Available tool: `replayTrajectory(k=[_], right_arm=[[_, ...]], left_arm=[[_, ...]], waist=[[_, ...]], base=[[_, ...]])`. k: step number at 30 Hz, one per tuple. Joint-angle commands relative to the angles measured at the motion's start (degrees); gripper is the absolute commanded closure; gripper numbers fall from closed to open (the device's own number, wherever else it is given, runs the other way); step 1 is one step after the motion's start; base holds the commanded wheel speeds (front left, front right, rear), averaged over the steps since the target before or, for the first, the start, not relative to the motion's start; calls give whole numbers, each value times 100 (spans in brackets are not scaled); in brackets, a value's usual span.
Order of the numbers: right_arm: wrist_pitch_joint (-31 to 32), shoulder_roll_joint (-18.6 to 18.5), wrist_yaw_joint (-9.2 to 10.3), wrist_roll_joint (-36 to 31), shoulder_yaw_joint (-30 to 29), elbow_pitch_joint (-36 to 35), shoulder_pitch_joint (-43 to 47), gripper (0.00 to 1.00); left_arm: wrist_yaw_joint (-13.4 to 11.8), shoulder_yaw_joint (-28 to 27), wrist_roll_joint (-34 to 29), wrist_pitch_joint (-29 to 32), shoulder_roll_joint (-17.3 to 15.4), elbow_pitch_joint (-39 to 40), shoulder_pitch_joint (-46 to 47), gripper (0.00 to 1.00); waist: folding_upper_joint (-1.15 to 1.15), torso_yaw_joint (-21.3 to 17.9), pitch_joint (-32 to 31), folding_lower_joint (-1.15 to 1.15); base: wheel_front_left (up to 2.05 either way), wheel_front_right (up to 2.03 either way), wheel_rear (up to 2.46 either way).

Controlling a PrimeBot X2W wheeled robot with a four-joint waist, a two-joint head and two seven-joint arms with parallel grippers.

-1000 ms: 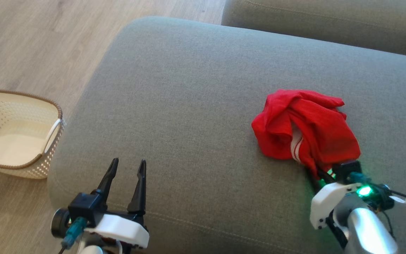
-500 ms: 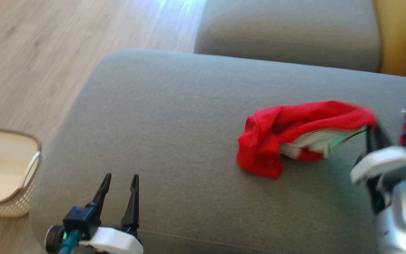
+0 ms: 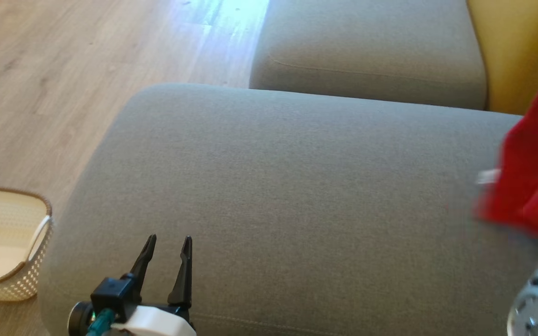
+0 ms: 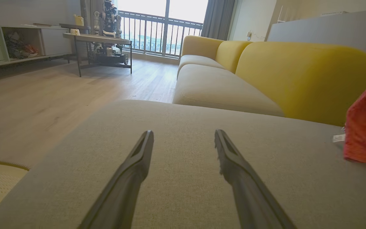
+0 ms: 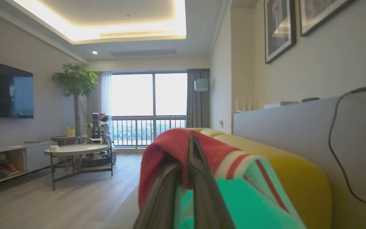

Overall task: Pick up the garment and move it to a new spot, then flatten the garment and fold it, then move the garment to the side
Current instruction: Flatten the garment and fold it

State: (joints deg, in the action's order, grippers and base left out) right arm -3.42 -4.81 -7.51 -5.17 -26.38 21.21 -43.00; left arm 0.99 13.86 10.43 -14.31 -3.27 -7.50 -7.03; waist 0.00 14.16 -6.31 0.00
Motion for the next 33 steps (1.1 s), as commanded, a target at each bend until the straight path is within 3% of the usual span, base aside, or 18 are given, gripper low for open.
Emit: replayTrajectory(k=[1,2,3,11,16,20,21,26,33], right_arm=[[40,24,2,-23,359,-201,-381,100],[102,52,2,-7,878,-88,-493,100],[102,52,2,-7,878,-88,-493,100],[75,169,2,178,3164,1176,76,100],[-232,190,2,860,4691,2077,274,100],[-379,191,2,1424,5726,2435,112,97],[-433,191,2,1508,5868,2499,36,0],[-595,192,2,1718,6348,2817,-237,0],[-700,192,2,1825,6295,3288,-410,0]], left_arm=[[-32,-176,68,-69,38,198,169,0],[-24,-163,68,-69,38,190,146,0],[-24,-163,68,-69,38,190,146,0],[-1,-42,102,-69,39,122,252,0],[78,131,176,-69,39,88,495,0],[2,246,247,-69,39,78,626,0],[-31,262,262,-69,39,77,633,0],[-122,287,324,-69,39,96,609,0],[-142,202,270,-69,39,29,591,0]], waist=[[0,61,-21,0],[0,143,-17,0],[0,143,-17,0],[0,657,179,0],[0,1104,516,0],[0,1336,726,0],[0,1367,763,0],[0,1423,829,0],[0,1211,525,0]], base=[[0,0,0],[0,0,0],[0,0,0],[0,0,0],[0,0,0],[0,0,0],[0,0,0],[0,0,0],[0,0,0]])
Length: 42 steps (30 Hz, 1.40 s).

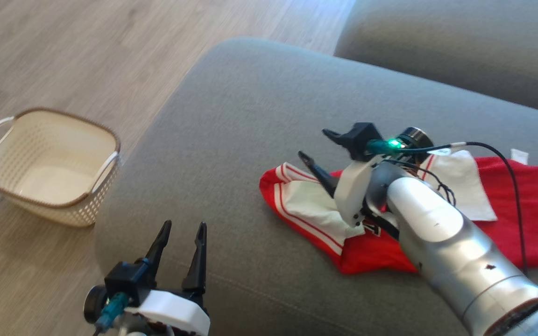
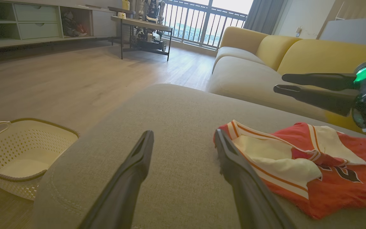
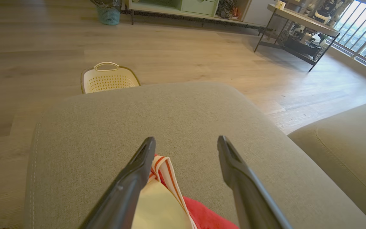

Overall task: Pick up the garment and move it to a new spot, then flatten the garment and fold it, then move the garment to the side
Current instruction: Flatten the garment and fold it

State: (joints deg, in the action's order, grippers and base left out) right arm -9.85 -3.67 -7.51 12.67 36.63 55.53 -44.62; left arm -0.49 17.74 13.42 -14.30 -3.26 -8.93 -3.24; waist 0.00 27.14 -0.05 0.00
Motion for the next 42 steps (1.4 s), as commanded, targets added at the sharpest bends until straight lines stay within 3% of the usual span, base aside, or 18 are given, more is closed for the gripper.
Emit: replayTrajectory(k=[1,6,11,17,21,29,42], right_arm=[[-108,79,2,44,-89,-80,-245,0],[-380,79,2,114,-690,28,-155,0],[-504,65,2,-51,-1791,-182,147,0],[-513,-25,2,-411,-3118,-1501,1216,0],[-514,29,2,-595,-3667,-2393,2049,0],[-389,77,2,-452,-3793,-3545,3253,0],[-240,79,2,-310,-3756,-4086,3594,0]], left_arm=[[17,-197,-41,-70,38,162,211,0],[12,-365,-100,-70,38,241,180,0],[-53,-579,-86,-70,38,408,152,0],[-154,-751,-76,-70,38,542,161,0],[-198,-842,-69,-70,38,604,129,0],[-262,-917,-42,-70,38,586,32,0],[-303,-846,-152,-70,38,406,94,0]], waist=[[0,-145,-182,0],[0,-617,-444,0],[0,-1137,-548,0],[0,-1602,-550,0],[0,-1883,-546,0],[0,-2356,-494,0],[0,-2702,-359,0]], base=[[0,0,0],[0,0,0],[0,0,0],[0,0,0],[0,0,0],[0,0,0],[0,0,0]])
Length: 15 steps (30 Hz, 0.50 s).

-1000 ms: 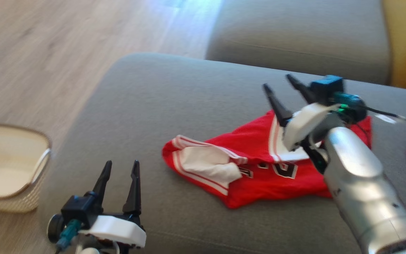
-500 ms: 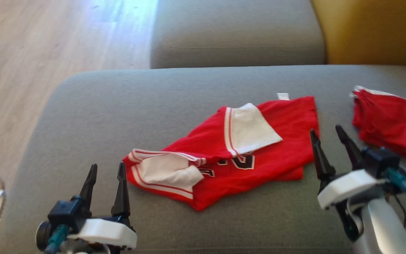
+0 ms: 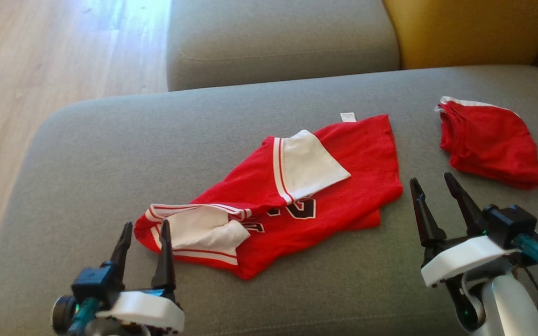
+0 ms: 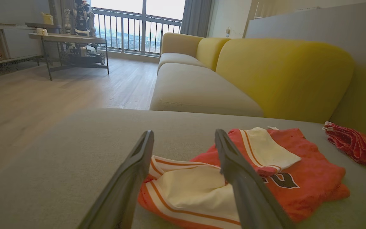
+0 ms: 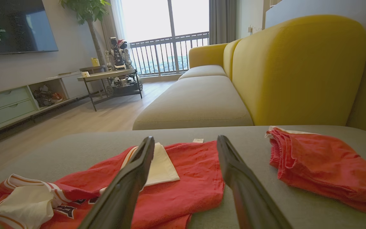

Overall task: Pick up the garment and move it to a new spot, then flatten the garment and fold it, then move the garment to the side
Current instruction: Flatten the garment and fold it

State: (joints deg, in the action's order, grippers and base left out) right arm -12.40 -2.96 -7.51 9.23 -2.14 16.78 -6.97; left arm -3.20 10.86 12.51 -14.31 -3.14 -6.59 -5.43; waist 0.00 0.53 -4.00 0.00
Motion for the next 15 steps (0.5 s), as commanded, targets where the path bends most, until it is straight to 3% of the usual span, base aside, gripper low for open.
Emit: replayTrajectory(k=[1,7,11,15], right_arm=[[28,8,2,37,126,-258,-180,0],[148,8,2,28,145,-585,-208,0],[232,8,2,22,213,-825,-263,0],[270,8,2,70,210,-1020,-343,0]], left_arm=[[-16,-128,-104,-69,26,165,356,0],[214,390,-579,-69,26,-157,907,0],[214,770,-776,-69,26,-525,1520,0],[250,1096,-1113,-30,25,-1352,2242,0]], waist=[[0,-89,65,0],[0,-478,354,0],[0,-809,667,0],[0,-1122,985,0]], base=[[0,0,0],[0,0,0],[0,0,0],[0,0,0]])
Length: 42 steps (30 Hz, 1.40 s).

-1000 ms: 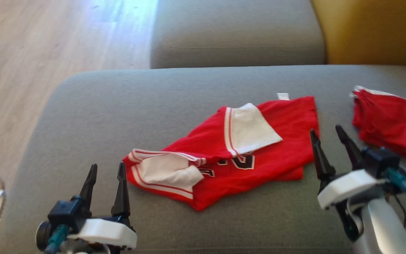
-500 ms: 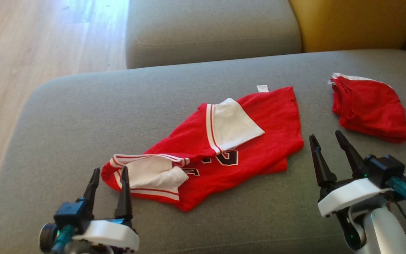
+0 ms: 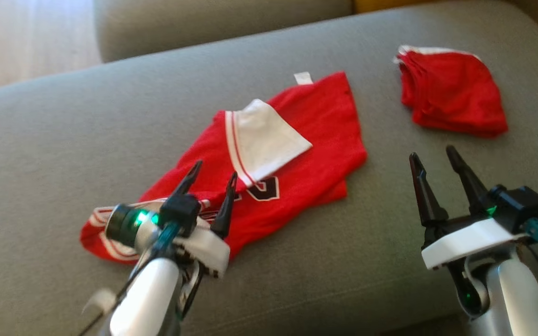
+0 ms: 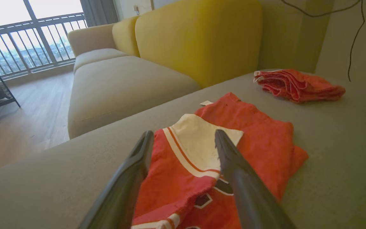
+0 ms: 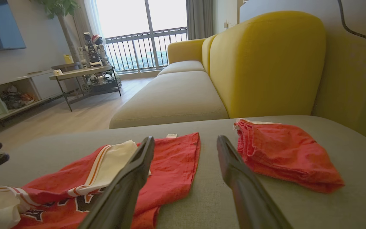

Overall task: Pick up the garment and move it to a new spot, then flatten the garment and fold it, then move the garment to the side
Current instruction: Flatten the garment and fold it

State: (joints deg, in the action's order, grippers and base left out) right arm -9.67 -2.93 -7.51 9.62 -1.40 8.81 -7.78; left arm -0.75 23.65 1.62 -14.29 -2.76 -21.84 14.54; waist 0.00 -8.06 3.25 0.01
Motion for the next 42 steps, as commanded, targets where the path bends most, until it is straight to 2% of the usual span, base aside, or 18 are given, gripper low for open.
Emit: replayTrajectory(k=[1,5,12,17,24,25,26,27,33,36,39,42], right_arm=[[-6,5,2,45,126,-254,-281,0],[-47,5,2,106,99,-298,-343,0],[-182,5,2,197,93,-158,-413,0],[-268,5,2,263,90,-21,-468,0],[-345,5,2,363,125,116,-545,0],[-355,5,2,361,136,129,-553,0],[-363,5,2,356,146,142,-561,0],[-372,5,2,351,152,154,-567,0],[-405,5,2,313,130,223,-550,0],[-411,5,2,260,167,273,-555,0],[-403,5,2,263,196,236,-610,0],[-396,5,2,266,294,183,-708,0]], left_arm=[[39,-121,-70,45,-12,-59,427,0],[135,51,-268,216,-47,-861,1086,0],[527,398,-467,356,-173,-1884,1880,0],[605,559,-572,361,-284,-2348,2212,0],[590,675,-654,503,-367,-2860,2525,0],[605,694,-645,525,-363,-2920,2553,15],[615,702,-628,516,-359,-2962,2578,65],[621,698,-600,476,-353,-2986,2600,100],[548,531,-338,182,-284,-2927,2680,100],[582,212,82,44,-257,-2707,2808,100],[626,5,239,25,-517,-2519,3166,100],[674,-142,231,157,-1027,-2388,3781,100]], waist=[[0,-331,322,-1],[0,-607,559,-1],[0,-903,833,-1],[0,-1001,903,-1],[0,-1087,967,-1],[0,-1096,974,-1],[0,-1105,978,-1],[0,-1111,978,-1],[0,-1074,904,-1],[0,-1025,827,-1],[0,-997,864,-1],[0,-1013,993,-1]], base=[[0,0,0],[0,0,0],[0,0,0],[0,0,0],[0,0,0],[0,0,0],[0,0,0],[0,0,0],[0,0,0],[0,0,0],[0,0,0],[0,0,0]])
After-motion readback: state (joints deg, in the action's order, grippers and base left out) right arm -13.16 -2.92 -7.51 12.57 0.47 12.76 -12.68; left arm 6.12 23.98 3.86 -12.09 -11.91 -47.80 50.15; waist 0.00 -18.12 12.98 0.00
